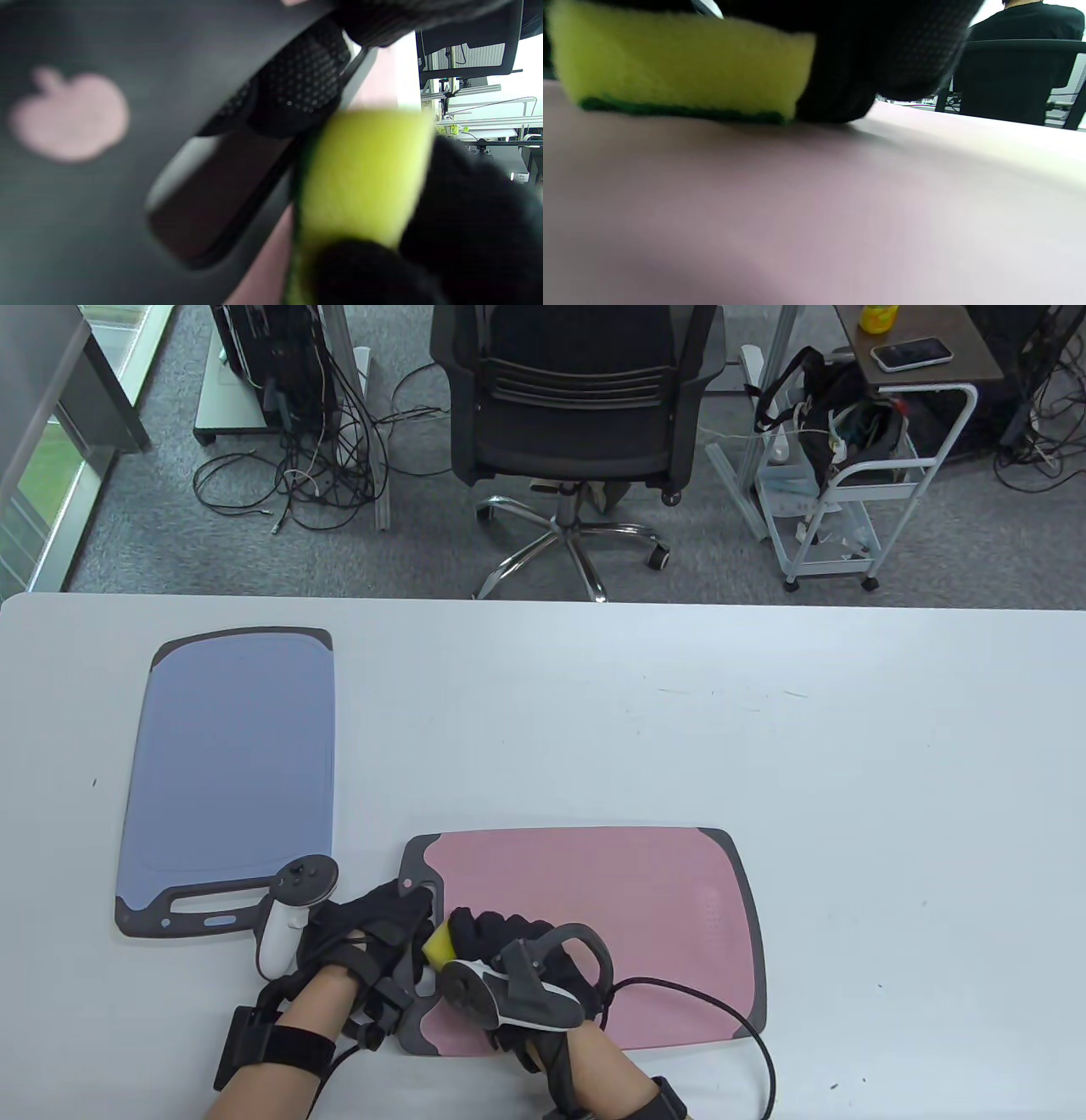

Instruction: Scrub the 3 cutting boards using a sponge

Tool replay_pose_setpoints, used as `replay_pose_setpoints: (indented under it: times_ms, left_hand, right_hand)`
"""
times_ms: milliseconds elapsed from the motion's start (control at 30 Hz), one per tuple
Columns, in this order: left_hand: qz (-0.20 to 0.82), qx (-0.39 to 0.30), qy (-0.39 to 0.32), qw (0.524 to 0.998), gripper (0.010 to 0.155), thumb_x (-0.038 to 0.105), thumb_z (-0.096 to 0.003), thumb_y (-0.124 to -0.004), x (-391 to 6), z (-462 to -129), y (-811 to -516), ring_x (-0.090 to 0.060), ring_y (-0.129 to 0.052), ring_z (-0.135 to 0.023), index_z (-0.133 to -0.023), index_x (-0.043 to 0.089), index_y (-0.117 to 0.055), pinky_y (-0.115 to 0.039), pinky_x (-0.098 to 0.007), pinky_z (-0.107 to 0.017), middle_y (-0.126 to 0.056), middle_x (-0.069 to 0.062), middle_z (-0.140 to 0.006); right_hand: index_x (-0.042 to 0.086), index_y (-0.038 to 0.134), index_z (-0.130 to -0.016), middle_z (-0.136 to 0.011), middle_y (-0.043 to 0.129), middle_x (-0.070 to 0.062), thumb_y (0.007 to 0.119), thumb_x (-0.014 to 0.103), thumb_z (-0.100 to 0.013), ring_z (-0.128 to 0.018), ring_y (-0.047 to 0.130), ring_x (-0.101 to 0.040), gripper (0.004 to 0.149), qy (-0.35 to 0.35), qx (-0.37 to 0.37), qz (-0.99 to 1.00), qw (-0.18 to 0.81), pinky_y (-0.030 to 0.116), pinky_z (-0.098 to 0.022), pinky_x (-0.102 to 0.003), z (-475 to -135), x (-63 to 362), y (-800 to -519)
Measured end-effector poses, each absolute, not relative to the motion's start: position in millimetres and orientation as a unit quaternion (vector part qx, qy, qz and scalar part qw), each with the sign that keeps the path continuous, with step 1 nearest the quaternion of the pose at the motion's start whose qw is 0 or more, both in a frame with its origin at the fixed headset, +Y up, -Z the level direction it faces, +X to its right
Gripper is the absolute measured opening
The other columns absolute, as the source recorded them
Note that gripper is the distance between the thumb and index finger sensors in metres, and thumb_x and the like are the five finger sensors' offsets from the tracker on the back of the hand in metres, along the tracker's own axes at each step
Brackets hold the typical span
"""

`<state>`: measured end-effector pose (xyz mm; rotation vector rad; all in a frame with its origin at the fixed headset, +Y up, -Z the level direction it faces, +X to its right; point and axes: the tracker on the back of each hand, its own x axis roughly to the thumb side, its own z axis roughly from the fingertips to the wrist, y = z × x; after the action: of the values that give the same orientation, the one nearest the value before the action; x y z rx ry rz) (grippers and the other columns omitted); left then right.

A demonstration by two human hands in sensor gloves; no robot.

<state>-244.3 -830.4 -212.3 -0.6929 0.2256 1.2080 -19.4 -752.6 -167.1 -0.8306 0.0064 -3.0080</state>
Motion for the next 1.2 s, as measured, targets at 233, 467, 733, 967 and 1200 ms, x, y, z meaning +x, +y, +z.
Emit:
replay_pose_setpoints:
  times_ms: [233,467,733,967,1200]
  left_hand:
    - [0.549,-0.315,0.105,0.767,0.050,0.054,-0.0587,-0.072,-243,-213,-830,-0.004,-0.110,-0.042,-0.092,0.016,-0.071,-0.103,-0.027,-0.031,-0.096,0.004,-0.066]
    - [0.542,-0.310,0.107,0.774,0.051,0.055,-0.0587,-0.072,-242,-213,-830,-0.003,-0.110,-0.041,-0.092,0.017,-0.072,-0.103,-0.026,-0.029,-0.097,0.004,-0.066]
    - [0.540,-0.304,0.107,0.778,0.051,0.055,-0.0587,-0.072,-242,-211,-830,-0.003,-0.110,-0.040,-0.092,0.017,-0.072,-0.103,-0.026,-0.029,-0.097,0.005,-0.066]
    - [0.546,-0.314,0.105,0.769,0.051,0.055,-0.0586,-0.073,-243,-213,-831,-0.004,-0.110,-0.041,-0.092,0.016,-0.072,-0.103,-0.027,-0.030,-0.097,0.003,-0.066]
    - [0.537,-0.307,0.105,0.779,0.051,0.055,-0.0585,-0.072,-242,-213,-831,-0.003,-0.110,-0.040,-0.092,0.017,-0.072,-0.103,-0.026,-0.029,-0.097,0.004,-0.065]
  right_hand:
    - [0.014,0.070,-0.103,-0.083,0.085,-0.011,0.072,0.054,-0.051,-0.058,0.093,-0.025,0.065,-0.034,0.074,-0.996,0.039,0.080,-0.046,-0.044,-184,185,-768]
    - [0.008,0.073,-0.100,-0.078,0.087,-0.014,0.075,0.052,-0.051,-0.053,0.093,-0.025,0.066,-0.011,0.095,-0.994,0.042,0.081,-0.043,-0.043,-176,186,-769]
    - [0.014,0.069,-0.102,-0.080,0.084,-0.010,0.073,0.056,-0.049,-0.056,0.093,-0.021,0.067,0.004,-0.326,-0.945,-0.010,0.082,-0.045,-0.042,-144,-49,-757]
    - [0.018,0.069,-0.102,-0.081,0.084,-0.007,0.072,0.057,-0.049,-0.056,0.093,-0.020,0.066,-0.005,-0.178,-0.984,0.022,0.082,-0.045,-0.041,-168,39,-764]
    - [0.015,0.070,-0.102,-0.078,0.085,-0.008,0.073,0.056,-0.050,-0.054,0.093,-0.022,0.066,-0.022,0.143,-0.989,0.020,0.081,-0.043,-0.042,-158,224,-775]
